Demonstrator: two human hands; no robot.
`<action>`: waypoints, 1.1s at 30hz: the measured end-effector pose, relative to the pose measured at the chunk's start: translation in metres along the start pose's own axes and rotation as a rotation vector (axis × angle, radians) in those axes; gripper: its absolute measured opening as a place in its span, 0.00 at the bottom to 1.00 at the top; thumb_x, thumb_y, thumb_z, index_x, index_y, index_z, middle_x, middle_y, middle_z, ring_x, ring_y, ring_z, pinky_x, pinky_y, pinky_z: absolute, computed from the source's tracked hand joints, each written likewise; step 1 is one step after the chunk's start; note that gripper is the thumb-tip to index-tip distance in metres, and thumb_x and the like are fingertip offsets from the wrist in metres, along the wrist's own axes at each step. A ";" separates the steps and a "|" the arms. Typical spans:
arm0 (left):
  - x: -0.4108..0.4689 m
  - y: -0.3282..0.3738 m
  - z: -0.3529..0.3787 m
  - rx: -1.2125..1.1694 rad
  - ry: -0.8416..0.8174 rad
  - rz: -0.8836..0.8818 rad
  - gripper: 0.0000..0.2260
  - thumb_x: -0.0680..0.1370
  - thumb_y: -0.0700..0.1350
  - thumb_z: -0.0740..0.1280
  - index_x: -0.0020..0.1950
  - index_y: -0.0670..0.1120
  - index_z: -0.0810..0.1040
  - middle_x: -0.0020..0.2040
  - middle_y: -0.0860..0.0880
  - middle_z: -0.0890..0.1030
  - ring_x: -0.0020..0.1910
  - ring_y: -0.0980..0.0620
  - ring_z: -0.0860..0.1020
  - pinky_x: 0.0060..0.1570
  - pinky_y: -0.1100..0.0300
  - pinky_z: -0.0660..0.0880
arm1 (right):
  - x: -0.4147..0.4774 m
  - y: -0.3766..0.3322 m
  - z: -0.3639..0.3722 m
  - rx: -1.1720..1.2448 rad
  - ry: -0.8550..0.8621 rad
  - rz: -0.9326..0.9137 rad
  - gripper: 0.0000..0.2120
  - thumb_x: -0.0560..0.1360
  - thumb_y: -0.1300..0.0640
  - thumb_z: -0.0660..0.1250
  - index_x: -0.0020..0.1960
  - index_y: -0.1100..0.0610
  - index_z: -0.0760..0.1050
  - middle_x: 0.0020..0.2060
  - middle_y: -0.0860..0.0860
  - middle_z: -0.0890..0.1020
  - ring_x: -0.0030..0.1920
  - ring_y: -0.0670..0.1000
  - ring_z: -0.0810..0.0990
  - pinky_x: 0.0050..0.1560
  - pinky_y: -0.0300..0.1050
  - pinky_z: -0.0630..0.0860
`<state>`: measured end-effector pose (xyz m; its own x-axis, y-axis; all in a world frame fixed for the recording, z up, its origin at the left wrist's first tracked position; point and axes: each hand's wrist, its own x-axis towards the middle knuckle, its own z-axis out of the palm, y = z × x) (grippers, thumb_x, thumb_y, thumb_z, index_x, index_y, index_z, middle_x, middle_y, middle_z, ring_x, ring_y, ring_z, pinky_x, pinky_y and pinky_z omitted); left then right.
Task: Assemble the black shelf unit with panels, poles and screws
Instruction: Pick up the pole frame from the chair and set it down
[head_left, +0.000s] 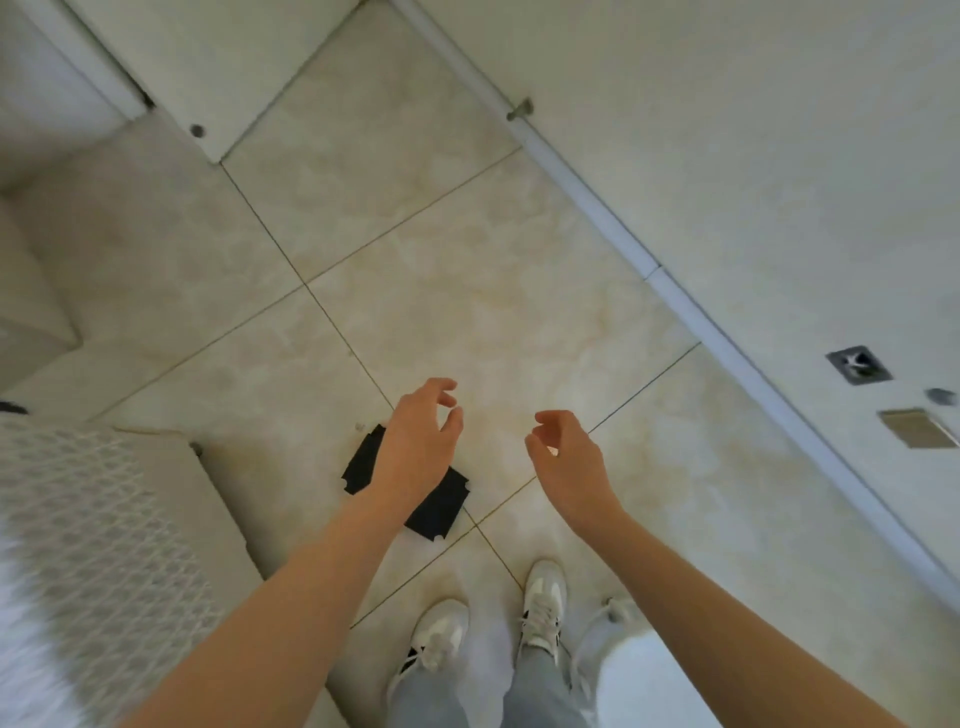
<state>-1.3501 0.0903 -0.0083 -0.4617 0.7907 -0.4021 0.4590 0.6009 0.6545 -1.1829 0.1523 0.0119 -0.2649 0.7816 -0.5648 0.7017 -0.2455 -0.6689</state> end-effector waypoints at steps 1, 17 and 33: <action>-0.009 0.014 -0.009 0.009 -0.010 0.028 0.15 0.83 0.48 0.63 0.70 0.52 0.71 0.57 0.56 0.77 0.48 0.61 0.74 0.42 0.73 0.65 | -0.014 -0.009 -0.011 -0.005 0.019 -0.021 0.15 0.81 0.57 0.62 0.67 0.55 0.69 0.58 0.48 0.77 0.58 0.46 0.75 0.55 0.36 0.67; -0.177 0.134 -0.067 0.226 -0.425 0.443 0.12 0.83 0.47 0.62 0.66 0.52 0.75 0.55 0.52 0.81 0.57 0.54 0.77 0.56 0.61 0.70 | -0.286 0.000 -0.106 0.032 0.396 0.114 0.19 0.82 0.54 0.60 0.71 0.55 0.66 0.65 0.50 0.72 0.64 0.50 0.72 0.59 0.37 0.65; -0.364 0.213 0.051 0.623 -0.878 0.994 0.13 0.83 0.48 0.61 0.68 0.52 0.74 0.54 0.55 0.80 0.55 0.56 0.77 0.54 0.56 0.76 | -0.517 0.127 -0.082 0.272 0.806 0.568 0.21 0.82 0.53 0.60 0.73 0.54 0.63 0.68 0.51 0.71 0.66 0.51 0.71 0.64 0.42 0.68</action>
<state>-1.0454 -0.0635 0.2445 0.7298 0.5801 -0.3618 0.6574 -0.4500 0.6045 -0.9021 -0.2360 0.2589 0.6537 0.6380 -0.4068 0.3843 -0.7431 -0.5479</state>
